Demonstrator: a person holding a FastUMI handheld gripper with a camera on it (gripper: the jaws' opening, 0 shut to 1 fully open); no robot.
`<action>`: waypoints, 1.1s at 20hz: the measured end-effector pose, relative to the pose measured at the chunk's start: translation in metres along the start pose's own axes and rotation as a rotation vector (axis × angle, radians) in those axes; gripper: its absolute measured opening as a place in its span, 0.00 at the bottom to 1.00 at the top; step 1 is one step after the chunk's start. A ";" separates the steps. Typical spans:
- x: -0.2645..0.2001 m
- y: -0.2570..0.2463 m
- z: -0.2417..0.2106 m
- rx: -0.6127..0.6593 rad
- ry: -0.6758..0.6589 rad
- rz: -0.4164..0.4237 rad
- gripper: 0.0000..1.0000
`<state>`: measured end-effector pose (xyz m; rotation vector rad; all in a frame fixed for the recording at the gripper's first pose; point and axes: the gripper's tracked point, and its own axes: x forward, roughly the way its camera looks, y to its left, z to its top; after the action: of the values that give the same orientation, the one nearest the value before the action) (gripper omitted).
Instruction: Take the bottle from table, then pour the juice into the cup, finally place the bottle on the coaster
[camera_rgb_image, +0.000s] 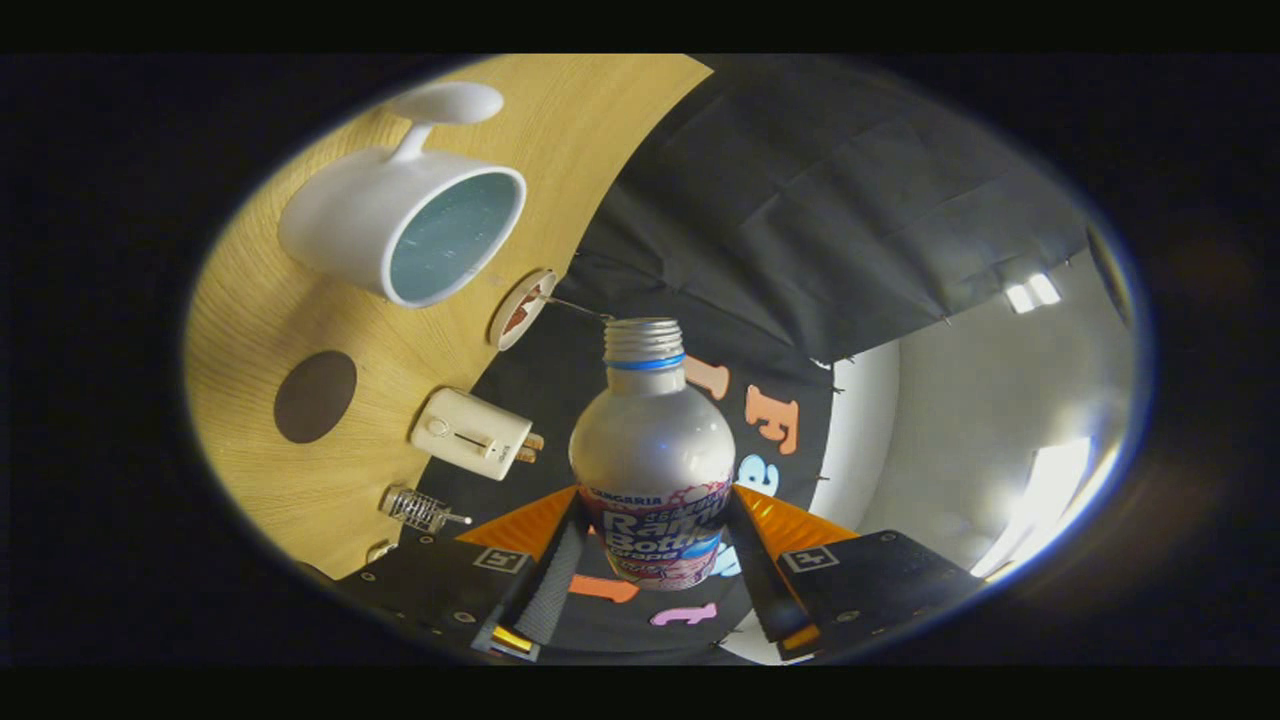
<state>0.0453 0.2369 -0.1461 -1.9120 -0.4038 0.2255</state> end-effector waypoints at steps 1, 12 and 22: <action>0.001 0.000 0.000 -0.002 -0.002 0.000 0.76; -0.002 0.009 0.012 0.015 -0.035 0.013 0.76; -0.005 0.031 0.025 0.078 -0.061 0.045 0.76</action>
<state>0.0371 0.2464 -0.1845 -1.8422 -0.3877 0.3257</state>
